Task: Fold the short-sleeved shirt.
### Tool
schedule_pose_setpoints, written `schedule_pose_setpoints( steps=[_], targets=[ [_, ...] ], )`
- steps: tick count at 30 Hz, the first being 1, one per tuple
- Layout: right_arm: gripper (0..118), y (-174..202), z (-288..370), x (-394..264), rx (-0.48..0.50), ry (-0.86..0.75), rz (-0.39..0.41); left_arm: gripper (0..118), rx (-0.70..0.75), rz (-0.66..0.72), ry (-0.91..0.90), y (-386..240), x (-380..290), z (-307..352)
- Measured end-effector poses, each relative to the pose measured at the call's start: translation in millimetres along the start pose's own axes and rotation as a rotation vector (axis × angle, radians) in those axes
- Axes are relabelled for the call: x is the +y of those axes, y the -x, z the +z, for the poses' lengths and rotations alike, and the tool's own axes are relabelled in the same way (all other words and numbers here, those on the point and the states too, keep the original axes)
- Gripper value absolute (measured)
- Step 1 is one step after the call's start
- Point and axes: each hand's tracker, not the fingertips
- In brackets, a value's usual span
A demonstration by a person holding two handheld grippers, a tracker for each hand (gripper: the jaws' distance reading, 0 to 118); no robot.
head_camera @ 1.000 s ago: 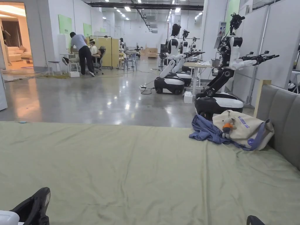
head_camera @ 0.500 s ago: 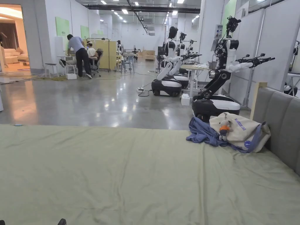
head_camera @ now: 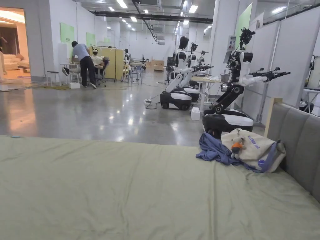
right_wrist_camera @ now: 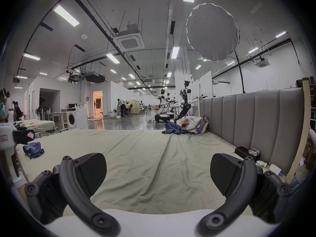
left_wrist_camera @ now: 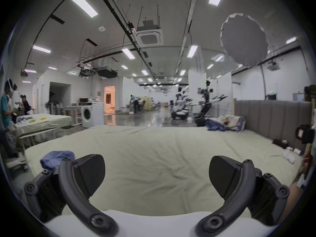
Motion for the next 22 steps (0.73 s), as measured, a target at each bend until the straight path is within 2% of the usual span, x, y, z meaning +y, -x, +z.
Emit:
schedule_pose_setpoints(
  steps=[2, 5, 11, 13, 15, 17, 18, 20, 22],
  targets=[
    [118, -0.1, 0.1, -0.2, 0.003, 0.001, 0.000, 118, 0.068, -0.021, 0.018, -5.7, 0.8, -5.3],
    [118, -0.5, -1.2, 0.2, 0.007, 0.008, -0.001, 118, -0.001, -0.005, 0.006, -0.7, -2.1, -2.5],
    [118, -1.7, -1.3, 0.6, 0.003, 0.007, -0.005, 118, 0.016, -0.031, -0.007, -1.6, -6.4, 2.2],
    [118, -2.2, -1.6, 0.6, 0.001, 0.008, -0.008, 118, 0.125, -0.021, 0.003, -1.0, -7.1, -2.9],
    [118, -2.1, -1.6, 0.4, 0.001, 0.006, -0.010, 118, 0.122, 0.007, -0.002, 3.1, -6.9, 1.9],
    [118, -2.5, -0.9, 0.4, 0.002, 0.002, -0.010, 118, 0.043, 0.085, 0.015, 12.6, -7.9, 4.1],
    [118, -1.9, -0.2, 0.4, 0.003, 0.000, -0.010, 118, 0.025, 0.090, -0.017, 14.4, -8.6, 7.6],
    [118, -1.3, 0.1, 0.5, 0.005, 0.000, -0.012, 118, 0.080, 0.053, -0.066, 10.0, -8.6, 17.7],
    [118, 0.0, -0.1, 0.7, 0.001, 0.000, -0.009, 118, 0.049, 0.043, -0.083, 7.4, -10.2, 22.7]
  ],
)
